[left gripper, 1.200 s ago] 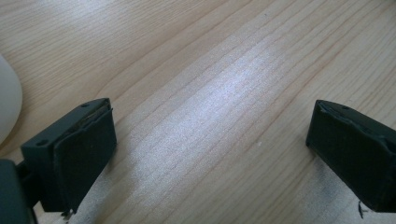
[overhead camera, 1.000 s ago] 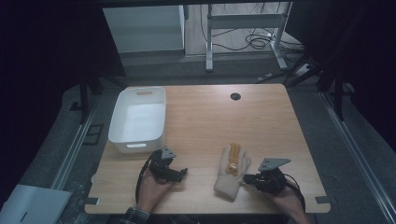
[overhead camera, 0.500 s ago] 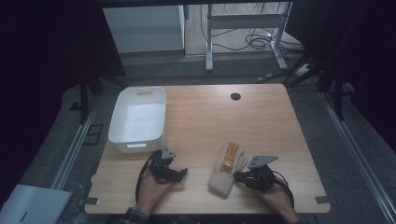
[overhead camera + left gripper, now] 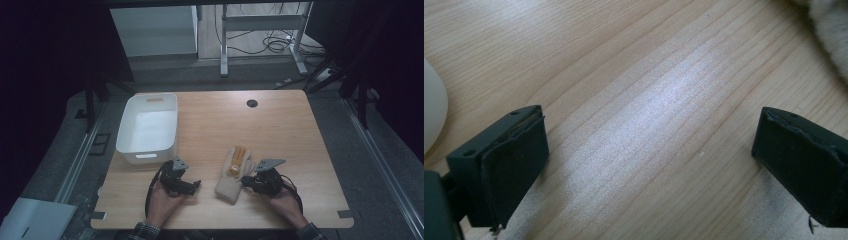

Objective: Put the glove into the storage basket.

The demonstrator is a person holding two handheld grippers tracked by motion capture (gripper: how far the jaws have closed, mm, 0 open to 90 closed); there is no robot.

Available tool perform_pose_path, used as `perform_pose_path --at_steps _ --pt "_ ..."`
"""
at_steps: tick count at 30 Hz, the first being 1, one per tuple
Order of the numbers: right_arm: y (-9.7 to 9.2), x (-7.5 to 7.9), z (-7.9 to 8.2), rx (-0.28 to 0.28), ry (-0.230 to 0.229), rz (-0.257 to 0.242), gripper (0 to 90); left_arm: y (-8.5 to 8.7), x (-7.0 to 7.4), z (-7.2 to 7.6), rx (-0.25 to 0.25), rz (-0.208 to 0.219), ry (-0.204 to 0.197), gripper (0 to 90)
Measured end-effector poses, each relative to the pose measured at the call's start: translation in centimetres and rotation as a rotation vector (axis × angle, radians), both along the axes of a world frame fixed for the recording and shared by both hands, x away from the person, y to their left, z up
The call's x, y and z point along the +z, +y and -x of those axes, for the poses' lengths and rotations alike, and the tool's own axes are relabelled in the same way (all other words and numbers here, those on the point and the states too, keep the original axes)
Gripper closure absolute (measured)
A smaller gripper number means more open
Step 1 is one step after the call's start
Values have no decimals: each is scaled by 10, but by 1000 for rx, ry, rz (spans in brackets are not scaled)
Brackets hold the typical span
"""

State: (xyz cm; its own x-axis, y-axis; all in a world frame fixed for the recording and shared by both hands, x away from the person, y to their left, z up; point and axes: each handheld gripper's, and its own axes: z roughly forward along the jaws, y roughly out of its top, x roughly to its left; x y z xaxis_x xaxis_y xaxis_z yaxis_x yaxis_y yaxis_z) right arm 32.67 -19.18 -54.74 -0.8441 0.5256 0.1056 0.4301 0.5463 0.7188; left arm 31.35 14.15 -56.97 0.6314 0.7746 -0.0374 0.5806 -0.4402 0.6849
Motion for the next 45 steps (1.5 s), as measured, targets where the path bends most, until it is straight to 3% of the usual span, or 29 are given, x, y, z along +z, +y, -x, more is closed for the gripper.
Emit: perform_pose_path --at_steps 15,20,30,36,45 --pt "36 -4 -19 18 8 -8 795 0 0 0 -3 5 1 15" --pt "37 -4 -19 25 -11 -1 786 3 0 0 -9 7 3 14" --pt "3 4 -16 -44 -42 0 715 8 1 2 0 13 17 15" --pt "-33 5 -13 -128 -74 18 631 15 4 2 2 73 46 38" --pt "-67 2 -14 -224 -87 30 514 8 25 7 -30 95 29 33"
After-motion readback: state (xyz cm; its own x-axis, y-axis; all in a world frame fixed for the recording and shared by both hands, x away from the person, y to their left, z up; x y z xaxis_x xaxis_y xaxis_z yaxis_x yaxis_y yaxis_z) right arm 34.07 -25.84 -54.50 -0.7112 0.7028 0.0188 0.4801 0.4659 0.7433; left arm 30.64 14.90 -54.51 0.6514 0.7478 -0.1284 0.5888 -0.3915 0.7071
